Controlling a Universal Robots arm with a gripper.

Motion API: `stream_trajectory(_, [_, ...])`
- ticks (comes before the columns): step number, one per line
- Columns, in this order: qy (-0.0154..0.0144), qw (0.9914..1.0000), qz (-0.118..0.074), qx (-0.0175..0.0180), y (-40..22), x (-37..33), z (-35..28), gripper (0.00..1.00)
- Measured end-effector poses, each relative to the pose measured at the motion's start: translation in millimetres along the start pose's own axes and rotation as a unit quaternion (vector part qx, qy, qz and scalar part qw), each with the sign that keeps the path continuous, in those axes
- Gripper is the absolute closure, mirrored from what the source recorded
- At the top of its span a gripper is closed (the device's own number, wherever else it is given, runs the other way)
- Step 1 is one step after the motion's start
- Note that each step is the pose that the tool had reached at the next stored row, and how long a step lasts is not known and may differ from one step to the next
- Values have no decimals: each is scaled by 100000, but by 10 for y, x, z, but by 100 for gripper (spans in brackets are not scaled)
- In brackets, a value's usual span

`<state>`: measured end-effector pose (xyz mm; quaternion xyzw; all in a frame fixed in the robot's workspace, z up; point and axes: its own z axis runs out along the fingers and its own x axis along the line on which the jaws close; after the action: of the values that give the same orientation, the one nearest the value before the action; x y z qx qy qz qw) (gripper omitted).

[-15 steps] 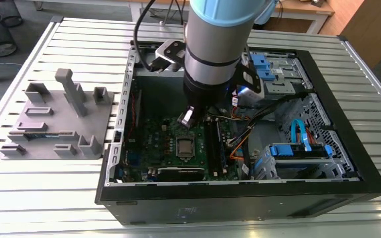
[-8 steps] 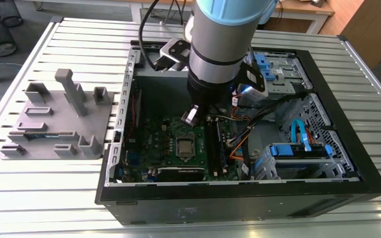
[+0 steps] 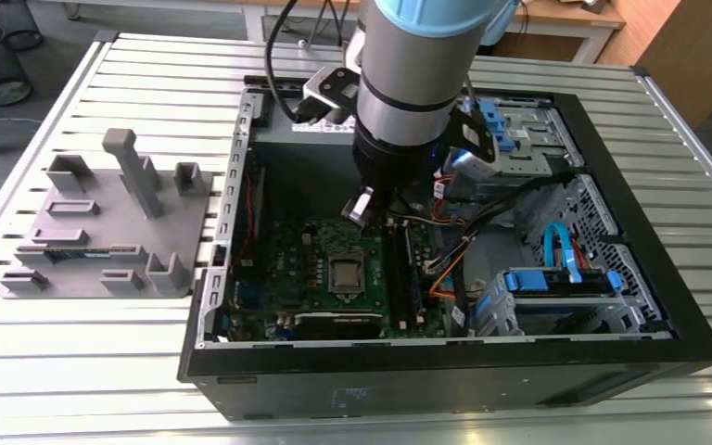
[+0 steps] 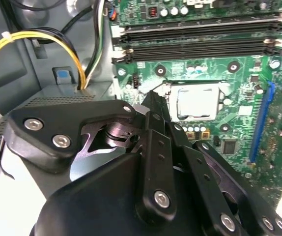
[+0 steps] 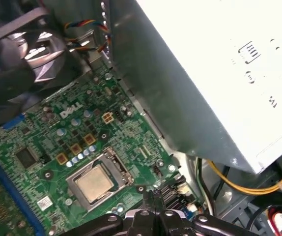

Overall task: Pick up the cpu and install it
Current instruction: 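Install the first cpu locking lever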

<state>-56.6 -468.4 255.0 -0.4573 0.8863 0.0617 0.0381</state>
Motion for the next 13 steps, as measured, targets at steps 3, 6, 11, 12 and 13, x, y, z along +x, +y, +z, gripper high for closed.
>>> stream_trajectory(3, [-8, 100000, -1, -3, 22, -37, 8, 89])
stream_trajectory(6, [-2, 100000, -7, -3, 35, -68, 13, 89])
stream_trajectory(11, [-5, 100000, 5, -3, 52, -113, 27, 89])
stream_trajectory(12, [-6, 100000, -2, -3, 53, -117, 33, 89])
stream_trajectory(13, [-5, 100000, -2, -3, 55, -119, 40, 89])
